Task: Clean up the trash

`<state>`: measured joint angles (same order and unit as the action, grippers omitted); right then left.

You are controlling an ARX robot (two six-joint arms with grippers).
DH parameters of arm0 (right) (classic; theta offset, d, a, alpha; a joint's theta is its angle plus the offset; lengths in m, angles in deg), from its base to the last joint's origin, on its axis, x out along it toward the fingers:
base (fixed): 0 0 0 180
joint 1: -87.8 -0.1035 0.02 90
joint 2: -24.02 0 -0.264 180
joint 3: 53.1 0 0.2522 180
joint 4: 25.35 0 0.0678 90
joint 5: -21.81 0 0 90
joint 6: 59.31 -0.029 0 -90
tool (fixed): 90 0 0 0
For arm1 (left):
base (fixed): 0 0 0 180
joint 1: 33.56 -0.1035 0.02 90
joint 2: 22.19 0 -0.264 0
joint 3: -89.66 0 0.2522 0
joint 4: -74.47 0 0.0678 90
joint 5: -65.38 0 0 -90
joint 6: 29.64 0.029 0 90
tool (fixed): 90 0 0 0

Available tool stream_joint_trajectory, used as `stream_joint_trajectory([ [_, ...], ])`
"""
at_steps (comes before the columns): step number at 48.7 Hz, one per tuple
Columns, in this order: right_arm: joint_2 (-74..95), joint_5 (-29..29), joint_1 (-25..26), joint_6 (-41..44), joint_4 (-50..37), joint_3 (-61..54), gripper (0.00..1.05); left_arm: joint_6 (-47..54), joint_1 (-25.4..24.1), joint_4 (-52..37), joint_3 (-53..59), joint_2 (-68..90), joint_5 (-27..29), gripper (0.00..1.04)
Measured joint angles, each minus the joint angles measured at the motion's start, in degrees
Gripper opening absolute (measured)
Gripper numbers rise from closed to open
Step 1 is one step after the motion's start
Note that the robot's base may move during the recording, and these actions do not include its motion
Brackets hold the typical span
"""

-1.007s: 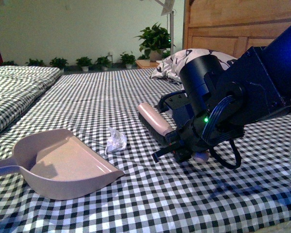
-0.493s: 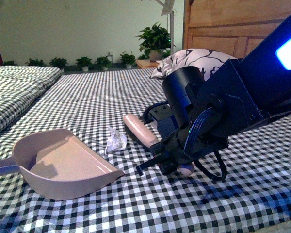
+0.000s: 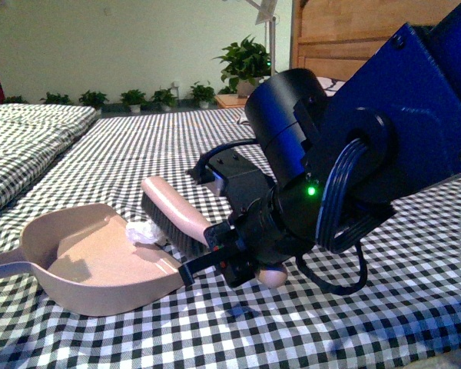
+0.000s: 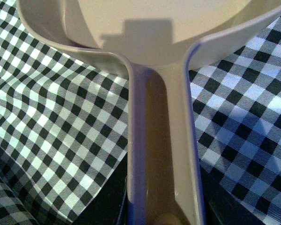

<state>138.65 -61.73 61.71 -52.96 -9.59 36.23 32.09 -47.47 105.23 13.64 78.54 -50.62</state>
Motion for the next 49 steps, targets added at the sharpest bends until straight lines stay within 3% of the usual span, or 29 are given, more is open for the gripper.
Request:
stream_joint_trajectory([
  [16, -2.36, -0.09, 4.02, -1.60, 0.22, 0.00, 0.20, 0.00, 0.00, 0.00, 0.00, 0.00, 0.00, 0.27],
  [23, -2.25, -4.42, 4.31, -0.68, -1.84, 0.00, 0.20, 0.00, 0.00, 0.00, 0.00, 0.00, 0.00, 0.27],
  [38, 2.86, -10.29, 1.77, 2.43, -2.89, 0.31, 0.20, 0.00, 0.00, 0.00, 0.00, 0.00, 0.00, 0.27],
  [49, 4.96, -7.98, -1.66, 2.03, -1.22, 0.46, 0.20, 0.00, 0.00, 0.00, 0.00, 0.00, 0.00, 0.27],
])
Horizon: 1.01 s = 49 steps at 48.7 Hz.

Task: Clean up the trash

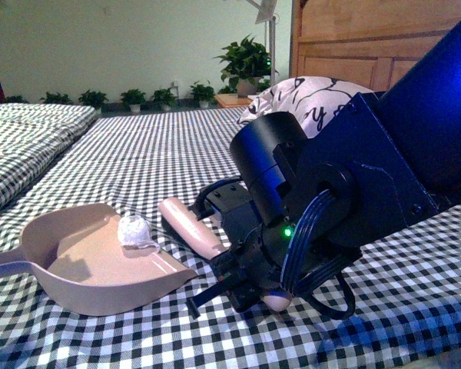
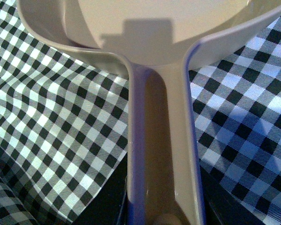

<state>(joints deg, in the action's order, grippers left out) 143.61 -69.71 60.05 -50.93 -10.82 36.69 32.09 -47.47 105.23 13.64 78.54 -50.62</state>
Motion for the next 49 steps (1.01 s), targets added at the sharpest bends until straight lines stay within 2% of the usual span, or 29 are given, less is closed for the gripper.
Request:
stream_joint_trajectory([
  [10, -2.84, 7.87, -0.85, 0.17, 1.49, -0.31, 0.20, 0.00, 0.00, 0.00, 0.00, 0.00, 0.00, 0.27],
  [17, -5.73, 8.79, 0.04, 0.96, 2.19, -0.55, 0.20, 0.00, 0.02, 0.00, 0.00, 0.00, 0.00, 0.27],
  [25, -6.71, 7.26, 3.17, 1.46, 2.05, -0.59, 0.20, 0.00, 0.00, 0.00, 0.02, 0.00, -0.02, 0.27],
  [31, -6.73, 3.87, 6.27, 0.61, -0.04, -0.81, 0.20, 0.00, 0.00, 0.00, 0.02, 0.00, -0.02, 0.27],
  [40, -8.66, -0.35, 12.63, -2.99, -3.72, -2.58, 0.20, 0.00, 0.02, 0.00, 0.02, 0.00, -0.02, 0.27],
  [49, -11.47, -1.46, 19.23, -4.94, -4.66, -4.57, 0.20, 0.00, 0.02, 0.00, 0.00, 0.00, -0.02, 0.27],
])
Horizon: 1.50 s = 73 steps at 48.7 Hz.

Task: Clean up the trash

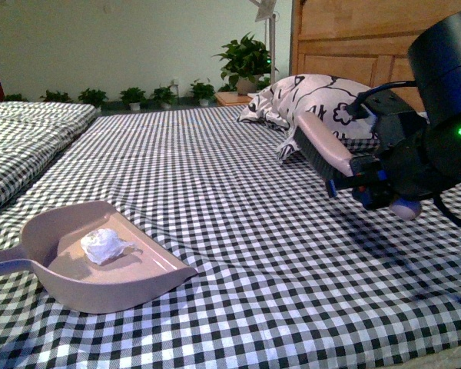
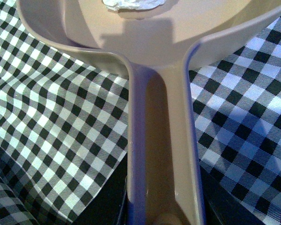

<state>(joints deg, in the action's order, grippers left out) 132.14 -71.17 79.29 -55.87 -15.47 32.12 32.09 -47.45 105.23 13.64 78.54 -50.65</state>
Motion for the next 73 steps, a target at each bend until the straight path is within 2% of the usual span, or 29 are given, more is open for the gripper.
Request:
stream_joint_trajectory([
  [8, -1.36, -0.04, 2.71, -0.63, -0.63, -1.95, 0.20, -0.11, -0.02, -0.02, 0.02, 0.00, -0.11, 0.27],
  [12, -1.73, 0.02, 2.84, -0.70, -0.83, -2.71, 0.20, -1.68, 0.00, -2.49, 1.03, 0.00, -2.69, 0.27],
  [27, -3.34, 0.33, 2.86, -1.16, -1.11, -3.87, 0.20, -4.55, 0.04, -8.15, 1.07, -0.07, -2.69, 0.27],
  [36, -6.62, -0.02, 3.78, -2.82, -1.11, -5.20, 0.20, -10.95, 0.04, -12.74, -1.27, -1.51, -2.27, 0.27],
  [46, -12.79, -0.68, 7.76, -5.73, -0.83, -7.41, 0.20, -25.94, -0.07, -19.65, -5.70, -5.35, 5.20, 0.27],
  [55, -18.97, 0.70, 10.21, -7.67, -0.26, -8.81, 0.20, -38.97, -0.15, -18.40, -7.65, -10.54, 8.83, 0.27],
  [60, -25.24, 2.73, 11.06, -8.59, -0.26, -9.57, 0.20, -45.55, 0.15, -15.19, -7.85, -16.33, 8.17, 0.27],
  [73, -38.60, 6.01, 14.56, -10.29, 1.75, -11.85, 0.20, -50.07, 0.11, -10.19, -3.41, -30.56, 6.91, 0.27],
])
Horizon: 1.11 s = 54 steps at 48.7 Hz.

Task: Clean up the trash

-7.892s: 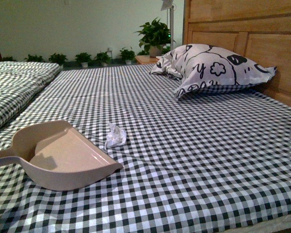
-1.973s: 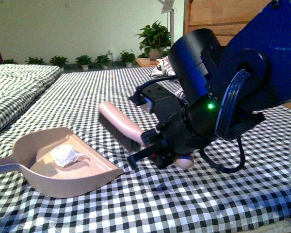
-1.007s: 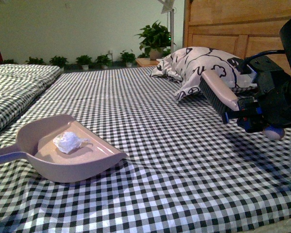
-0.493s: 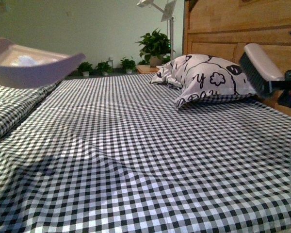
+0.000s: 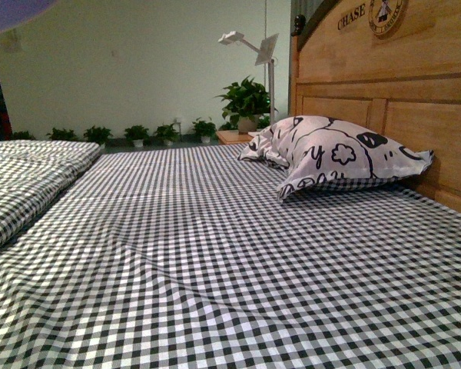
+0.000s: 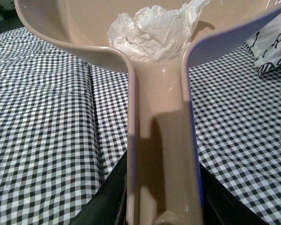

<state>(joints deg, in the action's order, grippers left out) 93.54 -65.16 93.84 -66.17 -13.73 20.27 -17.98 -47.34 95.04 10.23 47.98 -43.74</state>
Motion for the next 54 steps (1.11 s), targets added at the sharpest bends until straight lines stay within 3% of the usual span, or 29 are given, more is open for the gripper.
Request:
stream_joint_trajectory([
  [8, -9.81, 3.13, 2.99, -1.05, 1.33, -3.58, 0.20, -0.59, -2.69, 4.48, 5.51, -9.60, -2.84, 0.27],
  [19, -18.71, 5.44, 3.41, -2.78, 4.35, -6.56, 0.20, -0.87, -5.81, 10.64, 7.80, -18.21, -8.11, 0.27],
  [54, -24.13, 2.75, 3.28, -3.96, 6.73, -8.74, 0.20, -4.52, -9.86, 12.66, 9.73, -23.32, -13.73, 0.27],
])
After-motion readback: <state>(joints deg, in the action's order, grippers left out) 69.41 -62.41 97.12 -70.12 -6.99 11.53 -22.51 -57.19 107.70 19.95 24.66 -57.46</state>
